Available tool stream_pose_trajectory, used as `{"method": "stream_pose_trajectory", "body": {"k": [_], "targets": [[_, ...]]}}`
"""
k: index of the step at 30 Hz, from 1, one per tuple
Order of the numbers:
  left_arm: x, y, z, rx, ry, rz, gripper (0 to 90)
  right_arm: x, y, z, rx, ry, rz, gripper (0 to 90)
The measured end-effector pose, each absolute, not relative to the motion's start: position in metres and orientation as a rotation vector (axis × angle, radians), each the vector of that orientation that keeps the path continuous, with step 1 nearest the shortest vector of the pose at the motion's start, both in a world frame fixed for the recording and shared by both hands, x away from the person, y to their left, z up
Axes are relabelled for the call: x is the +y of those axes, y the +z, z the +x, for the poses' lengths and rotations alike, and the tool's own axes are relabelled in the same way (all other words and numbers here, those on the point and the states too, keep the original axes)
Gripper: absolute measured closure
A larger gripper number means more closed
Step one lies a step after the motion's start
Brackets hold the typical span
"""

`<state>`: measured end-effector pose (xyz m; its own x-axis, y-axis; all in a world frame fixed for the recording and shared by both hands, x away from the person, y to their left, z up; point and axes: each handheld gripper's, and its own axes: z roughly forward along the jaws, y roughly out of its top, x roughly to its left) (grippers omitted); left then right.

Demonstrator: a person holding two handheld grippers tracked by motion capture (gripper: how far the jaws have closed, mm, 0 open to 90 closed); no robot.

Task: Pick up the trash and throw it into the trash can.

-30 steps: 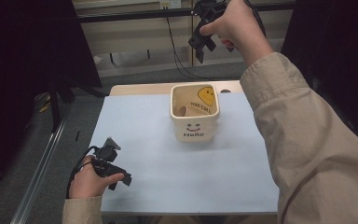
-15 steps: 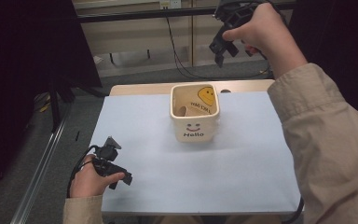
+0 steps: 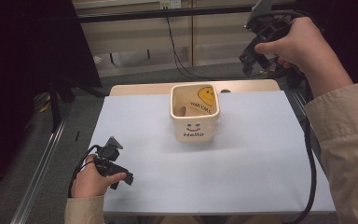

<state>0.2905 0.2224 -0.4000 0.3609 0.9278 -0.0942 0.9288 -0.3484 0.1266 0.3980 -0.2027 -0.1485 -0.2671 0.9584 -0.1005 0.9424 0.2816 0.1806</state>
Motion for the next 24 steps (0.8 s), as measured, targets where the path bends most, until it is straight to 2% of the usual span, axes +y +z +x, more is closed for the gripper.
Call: {"method": "stream_pose_trajectory", "body": {"k": [10, 24], "targets": [[0.222, -0.398, 0.289, 1.692, -0.014, 2.453, 7.1, -0.223, -0.17, 0.368, 2.369, 0.119, 1.729, 10.0], [0.221, -0.398, 0.289, 1.679, 0.004, 2.464, 7.1, -0.237, -0.211, 0.349, 2.423, 0.097, 1.682, 10.1]]}}
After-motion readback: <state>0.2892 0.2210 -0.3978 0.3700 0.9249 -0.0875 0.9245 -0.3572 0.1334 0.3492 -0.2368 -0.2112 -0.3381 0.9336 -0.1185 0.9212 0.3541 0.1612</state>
